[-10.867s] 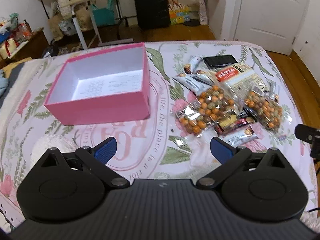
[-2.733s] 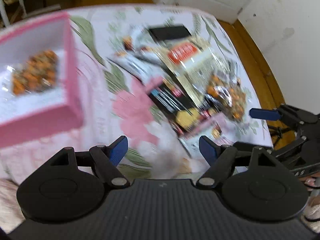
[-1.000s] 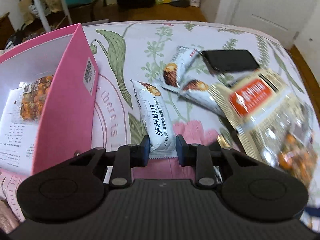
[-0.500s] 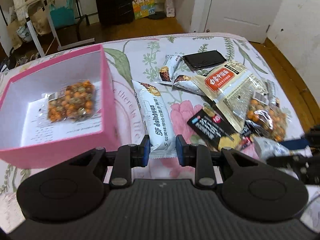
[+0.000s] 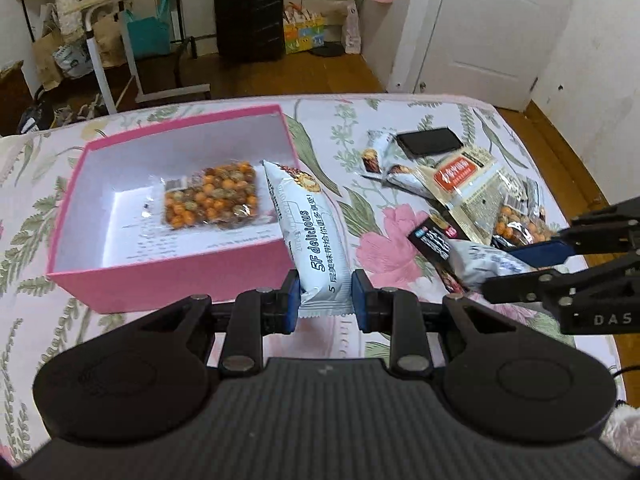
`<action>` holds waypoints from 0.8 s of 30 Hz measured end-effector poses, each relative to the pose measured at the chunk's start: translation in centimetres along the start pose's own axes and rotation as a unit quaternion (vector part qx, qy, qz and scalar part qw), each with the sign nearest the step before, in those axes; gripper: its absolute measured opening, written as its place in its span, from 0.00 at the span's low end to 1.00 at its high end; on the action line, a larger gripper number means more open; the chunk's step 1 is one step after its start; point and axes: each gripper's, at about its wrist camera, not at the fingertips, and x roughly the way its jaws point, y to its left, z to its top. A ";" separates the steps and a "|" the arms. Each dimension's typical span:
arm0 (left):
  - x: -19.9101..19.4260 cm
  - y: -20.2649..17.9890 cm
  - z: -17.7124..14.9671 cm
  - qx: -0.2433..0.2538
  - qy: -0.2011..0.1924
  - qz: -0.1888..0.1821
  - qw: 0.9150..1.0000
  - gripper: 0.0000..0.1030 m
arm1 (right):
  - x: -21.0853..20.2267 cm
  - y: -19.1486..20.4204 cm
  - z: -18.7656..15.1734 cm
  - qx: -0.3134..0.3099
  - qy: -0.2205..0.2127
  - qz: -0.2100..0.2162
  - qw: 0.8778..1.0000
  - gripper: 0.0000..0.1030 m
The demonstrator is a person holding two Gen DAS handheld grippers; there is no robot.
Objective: Organize snacks
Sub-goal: 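Carry the white bar into the pink box and open the left tool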
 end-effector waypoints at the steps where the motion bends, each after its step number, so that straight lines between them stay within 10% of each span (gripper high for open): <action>1: -0.3 0.5 0.1 -0.002 -0.003 0.002 1.000 0.25 | 0.2 0.6 0.6 -0.003 -0.003 0.004 1.000 0.36; 11: 1.3 6.9 2.3 -0.075 -0.026 0.017 0.997 0.25 | 5.1 4.4 7.9 -0.046 -0.031 -0.003 0.998 0.35; 24: 11.5 15.6 2.8 -0.242 0.042 0.009 0.969 0.26 | 17.8 6.1 12.6 -0.180 0.015 0.005 0.984 0.33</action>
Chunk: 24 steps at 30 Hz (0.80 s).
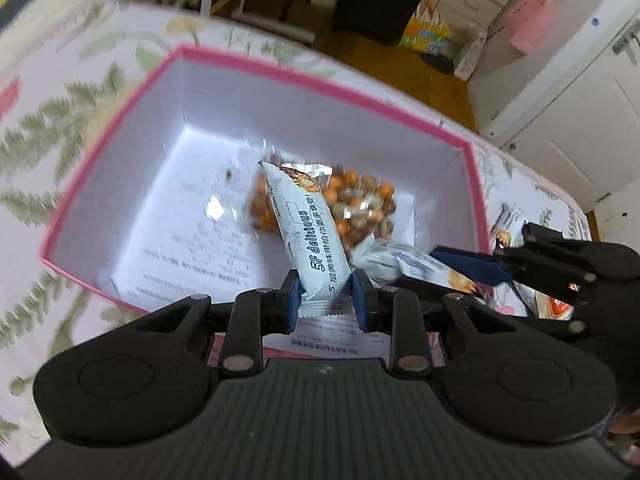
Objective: Organize snacks
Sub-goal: 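Carry the white bar into the pink box and open the left tool, then move the left tool to a second clear nut bag and grasp it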
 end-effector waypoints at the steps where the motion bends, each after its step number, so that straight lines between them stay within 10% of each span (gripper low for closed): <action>1: 0.6 0.4 -0.1 -0.014 0.011 -0.012 1.000 0.28 | 0.4 0.1 0.1 -0.009 0.004 0.002 1.000 0.33; 7: 0.4 -0.3 -0.6 0.004 0.010 -0.016 1.000 0.47 | 0.5 -0.4 -0.8 0.004 -0.001 0.007 1.000 0.37; 24: -8.0 -7.1 -4.4 0.126 0.001 -0.027 0.992 0.63 | -18.2 -5.3 -11.6 0.152 -0.054 -0.071 0.984 0.50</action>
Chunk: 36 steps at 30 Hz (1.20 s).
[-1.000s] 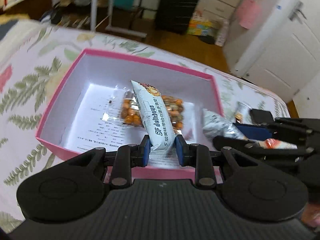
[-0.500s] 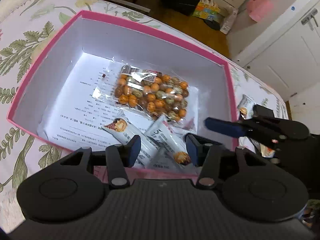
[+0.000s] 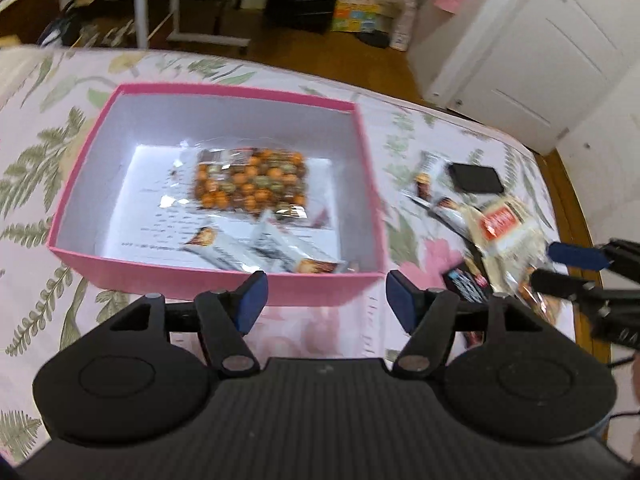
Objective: Organize snacks
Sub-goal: 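Move the left tool to a second clear nut bag and grasp it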
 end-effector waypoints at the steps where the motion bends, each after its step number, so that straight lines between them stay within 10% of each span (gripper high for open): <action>1: -0.2 -1.0 -0.2 0.010 -0.001 -0.005 1.000 0.63 | -0.9 -0.8 -0.7 0.005 -0.002 -0.009 1.000 0.52; 14: 1.5 -12.6 -3.8 0.105 0.037 -0.090 0.990 0.63 | -7.5 -9.6 -10.7 0.093 -0.049 -0.063 0.993 0.72; 28: 12.7 -23.7 -7.7 0.098 0.119 -0.158 0.975 0.46 | 1.2 -13.7 -15.9 -0.129 0.008 -0.089 0.988 0.86; 36: 18.3 -26.3 -9.2 0.036 0.100 -0.131 0.986 0.46 | 5.3 -16.8 -17.4 -0.144 -0.002 -0.089 0.986 0.91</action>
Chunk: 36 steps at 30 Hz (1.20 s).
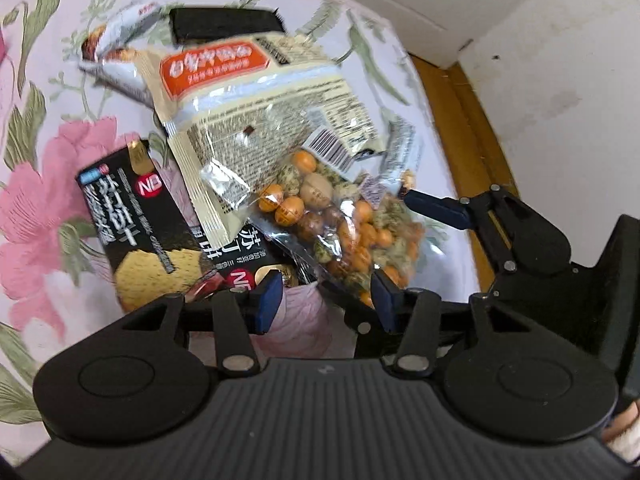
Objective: Organize snacks
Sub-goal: 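Move the left tool to a second clear nut bag and grasp it, then lift the second nut bag and carry it over the pink box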
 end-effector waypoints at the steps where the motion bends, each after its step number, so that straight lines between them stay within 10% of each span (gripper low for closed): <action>1: 0.4 0.0 0.0 -0.006 0.001 0.001 1.000 0.46 | 0.4 -0.3 -0.1 0.003 -0.001 0.006 1.000 0.95; 17: 1.2 0.0 -1.5 0.004 -0.021 -0.034 0.999 0.47 | 0.6 0.0 -0.6 0.174 0.033 0.033 0.984 0.86; 36: -8.3 0.7 -1.7 0.069 0.088 -0.023 0.993 0.51 | -6.5 6.5 3.6 0.216 0.038 0.044 0.975 0.87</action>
